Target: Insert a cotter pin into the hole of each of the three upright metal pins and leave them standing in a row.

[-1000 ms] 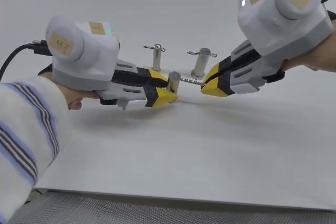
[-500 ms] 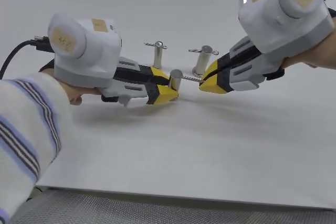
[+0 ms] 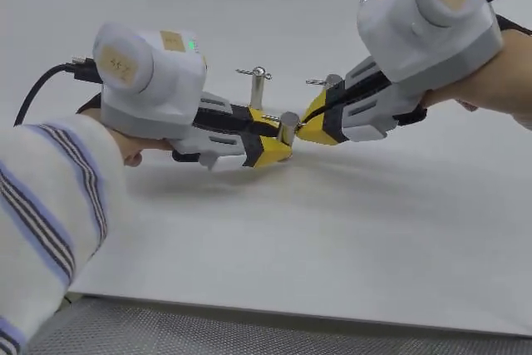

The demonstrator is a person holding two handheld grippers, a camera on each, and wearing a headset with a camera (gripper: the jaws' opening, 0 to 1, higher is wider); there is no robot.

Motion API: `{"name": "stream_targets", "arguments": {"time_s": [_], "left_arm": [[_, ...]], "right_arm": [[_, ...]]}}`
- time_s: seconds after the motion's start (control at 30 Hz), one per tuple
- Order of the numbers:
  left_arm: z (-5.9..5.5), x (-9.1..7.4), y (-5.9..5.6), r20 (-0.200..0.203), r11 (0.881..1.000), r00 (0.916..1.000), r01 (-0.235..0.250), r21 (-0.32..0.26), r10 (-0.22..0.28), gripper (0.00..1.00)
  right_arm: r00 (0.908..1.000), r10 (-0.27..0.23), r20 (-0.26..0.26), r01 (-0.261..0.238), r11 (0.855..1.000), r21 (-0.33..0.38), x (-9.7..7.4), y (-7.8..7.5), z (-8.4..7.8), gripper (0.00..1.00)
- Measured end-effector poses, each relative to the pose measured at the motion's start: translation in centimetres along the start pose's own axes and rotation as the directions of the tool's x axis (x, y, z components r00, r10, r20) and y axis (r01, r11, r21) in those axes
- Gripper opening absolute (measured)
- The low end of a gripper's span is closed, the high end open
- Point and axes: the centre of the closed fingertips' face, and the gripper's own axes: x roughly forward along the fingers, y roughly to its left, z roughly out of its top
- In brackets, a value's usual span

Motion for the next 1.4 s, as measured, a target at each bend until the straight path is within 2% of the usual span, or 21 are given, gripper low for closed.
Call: {"name": "stream_targets", "arguments": {"time_s": [0.13,0.17,0.2,0.3,0.5,0.63,0.77,1.07,1.23,1.4], "left_arm": [[0.1,0.0,0.0,0.0,1.0,1.0,-0.004,0.003,0.004,0.12],[0.1,0.0,0.0,-0.001,1.0,1.0,-0.005,0.005,0.005,0.12],[0.1,0.0,0.0,-0.001,1.0,1.0,-0.005,0.004,0.005,0.12],[0.1,0.0,0.0,0.0,1.0,1.0,-0.007,-0.004,0.007,0.12],[0.1,0.1,0.1,-0.002,1.0,1.0,-0.008,-0.004,0.008,0.12],[0.1,0.1,0.1,-0.003,1.0,1.0,-0.008,-0.004,0.008,0.12],[0.1,0.1,0.1,-0.004,1.0,1.0,-0.008,-0.005,0.008,0.12],[0.0,0.0,0.1,-0.005,1.0,0.9999,-0.013,-0.007,0.013,0.13],[-0.1,0.1,0.1,-0.005,1.0,0.9999,-0.015,-0.003,0.015,0.13],[-0.1,0.1,0.1,-0.012,1.0,0.9997,-0.024,0.014,0.024,0.13]], "right_arm": [[1.0,0.003,0.006,-0.004,1.0,0.017,-0.3,0.2,-0.1,0.05],[0.9997,-0.005,0.024,0.005,1.0,-0.021,-0.3,0.2,0.2,0.05],[0.9995,-0.011,0.031,0.013,0.998,-0.058,-0.4,0.1,0.3,0.08],[0.9998,-0.017,0.011,0.018,0.999,-0.045,-0.7,0.3,-0.2,0.18],[0.9999,-0.014,0.004,0.014,1.0,-0.015,-1.4,0.1,-1.0,0.12],[0.9996,-0.021,0.019,0.022,1.0,-0.023,-1.7,0.1,-0.7,0.09],[0.9986,-0.03,0.044,0.03,0.999,0.012,-1.4,-0.2,-0.2,0.06],[0.9962,-0.05,0.072,0.048,0.998,0.029,-1.1,-0.1,0.2,0.06],[0.9965,-0.053,0.064,0.051,0.998,0.034,-1.1,-0.1,0.2,0.06],[0.9971,-0.057,0.05,0.056,0.998,0.021,-1.2,-0.1,-0.2,0.13]]}}
